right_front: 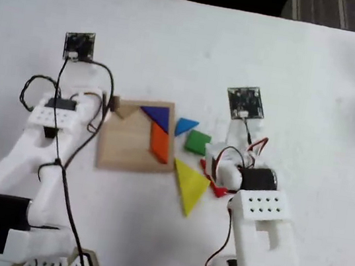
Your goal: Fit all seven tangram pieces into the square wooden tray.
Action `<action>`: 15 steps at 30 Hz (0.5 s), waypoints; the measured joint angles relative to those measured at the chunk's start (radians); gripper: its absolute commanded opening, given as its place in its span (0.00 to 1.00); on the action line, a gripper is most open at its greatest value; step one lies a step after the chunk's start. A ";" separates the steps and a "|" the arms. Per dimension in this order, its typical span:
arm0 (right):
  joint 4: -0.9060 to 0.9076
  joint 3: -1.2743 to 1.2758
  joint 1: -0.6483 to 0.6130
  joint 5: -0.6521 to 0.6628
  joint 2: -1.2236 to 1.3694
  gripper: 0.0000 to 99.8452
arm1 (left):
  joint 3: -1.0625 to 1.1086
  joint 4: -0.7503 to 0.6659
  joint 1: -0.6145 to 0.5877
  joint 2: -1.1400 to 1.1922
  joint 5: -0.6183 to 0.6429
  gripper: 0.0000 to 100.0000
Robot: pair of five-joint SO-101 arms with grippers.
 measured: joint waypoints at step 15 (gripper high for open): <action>-0.009 -0.310 -0.169 -0.152 0.379 0.21 | -0.094 -0.002 -0.043 0.130 0.000 0.25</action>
